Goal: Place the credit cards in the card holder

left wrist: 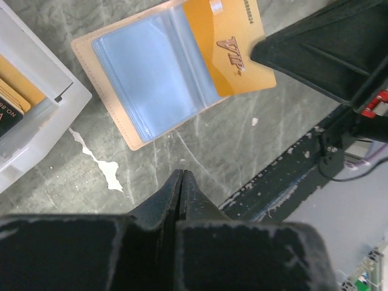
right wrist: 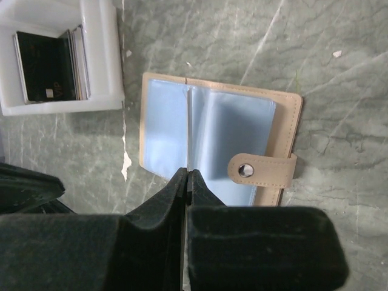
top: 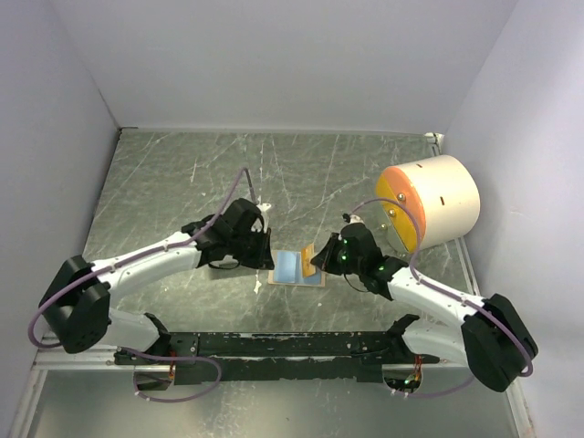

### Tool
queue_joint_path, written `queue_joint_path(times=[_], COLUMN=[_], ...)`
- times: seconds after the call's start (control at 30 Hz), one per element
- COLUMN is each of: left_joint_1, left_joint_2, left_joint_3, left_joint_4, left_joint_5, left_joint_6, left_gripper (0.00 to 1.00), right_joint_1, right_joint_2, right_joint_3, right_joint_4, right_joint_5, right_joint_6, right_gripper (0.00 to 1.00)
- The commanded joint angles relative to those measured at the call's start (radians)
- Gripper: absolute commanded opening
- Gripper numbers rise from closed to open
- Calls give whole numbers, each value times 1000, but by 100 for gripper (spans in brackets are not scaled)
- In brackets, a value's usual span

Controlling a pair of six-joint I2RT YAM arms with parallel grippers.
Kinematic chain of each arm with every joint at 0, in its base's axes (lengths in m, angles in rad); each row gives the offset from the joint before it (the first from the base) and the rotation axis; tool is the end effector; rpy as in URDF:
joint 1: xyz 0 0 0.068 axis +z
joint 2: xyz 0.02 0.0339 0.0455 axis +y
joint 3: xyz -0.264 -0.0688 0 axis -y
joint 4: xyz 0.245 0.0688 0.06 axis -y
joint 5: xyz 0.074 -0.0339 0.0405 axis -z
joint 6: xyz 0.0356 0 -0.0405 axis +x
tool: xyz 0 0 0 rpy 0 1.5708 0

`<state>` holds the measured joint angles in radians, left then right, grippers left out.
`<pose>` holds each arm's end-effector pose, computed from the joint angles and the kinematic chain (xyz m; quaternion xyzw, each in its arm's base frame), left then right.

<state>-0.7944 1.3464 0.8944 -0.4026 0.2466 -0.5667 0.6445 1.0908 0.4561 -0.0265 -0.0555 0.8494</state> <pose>0.1894 -0.2052 0.2360 0.1484 0.9185 -0.3084 0.1979 0.1726 0.1322 0.1834 0.0797 0.8945 0.3166 0.3053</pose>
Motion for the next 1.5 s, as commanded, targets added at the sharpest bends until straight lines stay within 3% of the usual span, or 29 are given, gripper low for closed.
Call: queue_joint_path(times=[0.0, 0.23, 1.47], left_joint_1=[-44, -58, -152], left_joint_2=[52, 112, 271], left_joint_3=[-22, -38, -60], left_joint_4=[75, 79, 95], left_joint_5=[-143, -231, -313], left_joint_6=[-16, -12, -45], left_gripper=[7, 7, 7], right_joint_1=[-20, -40, -80], right_joint_2=[30, 55, 170], right_joint_3=[-43, -83, -207], right_joint_4=[140, 207, 456], right_joint_5=[-90, -117, -205], right_joint_6=[20, 28, 131], right_gripper=[0, 0, 0])
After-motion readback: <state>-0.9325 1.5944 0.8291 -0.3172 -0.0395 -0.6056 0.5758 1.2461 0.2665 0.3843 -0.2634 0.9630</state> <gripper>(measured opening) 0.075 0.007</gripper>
